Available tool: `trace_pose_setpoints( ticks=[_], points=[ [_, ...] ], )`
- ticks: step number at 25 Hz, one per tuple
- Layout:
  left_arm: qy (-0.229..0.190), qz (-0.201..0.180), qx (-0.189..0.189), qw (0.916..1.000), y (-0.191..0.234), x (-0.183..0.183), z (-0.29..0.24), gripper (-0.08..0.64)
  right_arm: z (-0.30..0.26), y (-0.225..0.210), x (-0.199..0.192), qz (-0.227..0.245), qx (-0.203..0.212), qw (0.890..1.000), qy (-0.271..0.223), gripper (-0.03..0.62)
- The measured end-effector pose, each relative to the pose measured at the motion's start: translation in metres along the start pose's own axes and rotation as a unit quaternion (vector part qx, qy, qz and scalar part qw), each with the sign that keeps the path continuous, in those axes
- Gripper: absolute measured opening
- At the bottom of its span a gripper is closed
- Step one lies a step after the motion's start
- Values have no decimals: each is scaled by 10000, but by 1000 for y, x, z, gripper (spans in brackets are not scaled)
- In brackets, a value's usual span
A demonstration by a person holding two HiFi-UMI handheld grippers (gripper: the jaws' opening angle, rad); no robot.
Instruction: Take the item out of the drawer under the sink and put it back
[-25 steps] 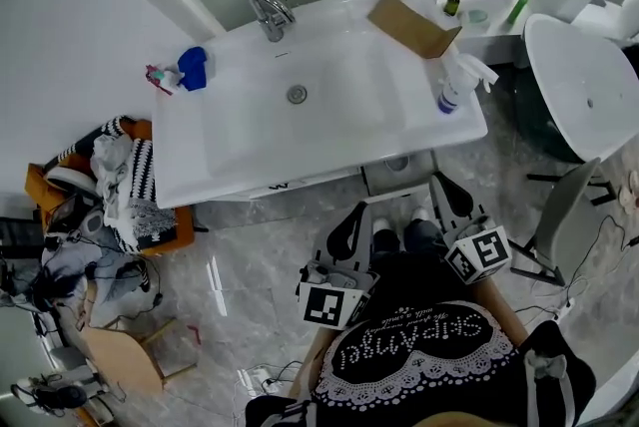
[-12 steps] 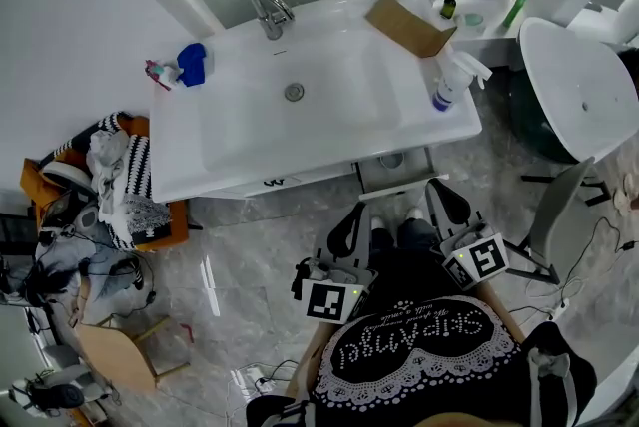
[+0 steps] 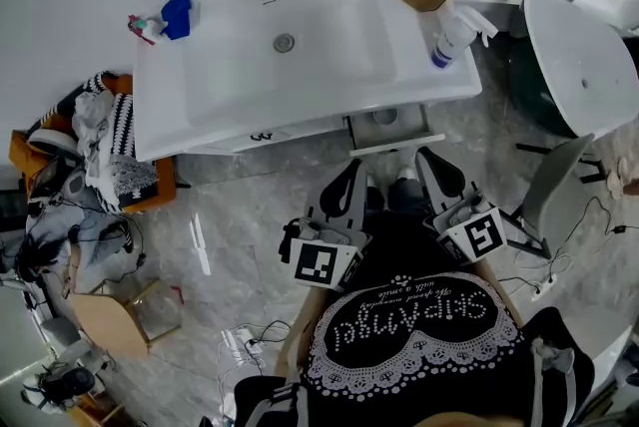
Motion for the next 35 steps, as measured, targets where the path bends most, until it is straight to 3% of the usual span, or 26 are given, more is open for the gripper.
trace_pose_setpoints(
  ticks=[6, 11, 16, 21, 28, 31, 35],
  points=[
    [-62, -30, 40, 10000, -1, 3, 1, 3, 1, -2, 2, -4, -47, 10000, -5, 18],
    [-38, 18, 38, 10000, -2, 1, 2, 3, 2, -2, 4, 66, 18, 9996, -281, 18],
    [-35, 39, 71, 10000, -3, -2, 4, 3, 2, 0, -1, 14, 18, 10000, 2, 18],
    [-72, 72, 115, 9999, -3, 1, 4, 3, -1, -1, 2, 86, 91, 9996, -269, 18],
    [55, 29, -141, 9999, -13, -1, -9, 3, 3, -4, -8, 136, 183, 9995, 207, 18],
    [143, -3, -211, 9997, -17, -4, -14, 3, 2, -7, -7, 176, 199, 9996, 128, 18],
    [305, 61, -287, 9991, -23, -9, -20, 4, 6, -13, -8, -22, 75, 9994, 337, 18]
  ],
)
Point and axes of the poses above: the fingertips, and each gripper's own axes: z backward along the fingers, y to its left, x out of its top, the point moved 5 cm from there along z, backward along the fingers, and after that the axes turned 8 degrees about -x, right-handed, at the moved point
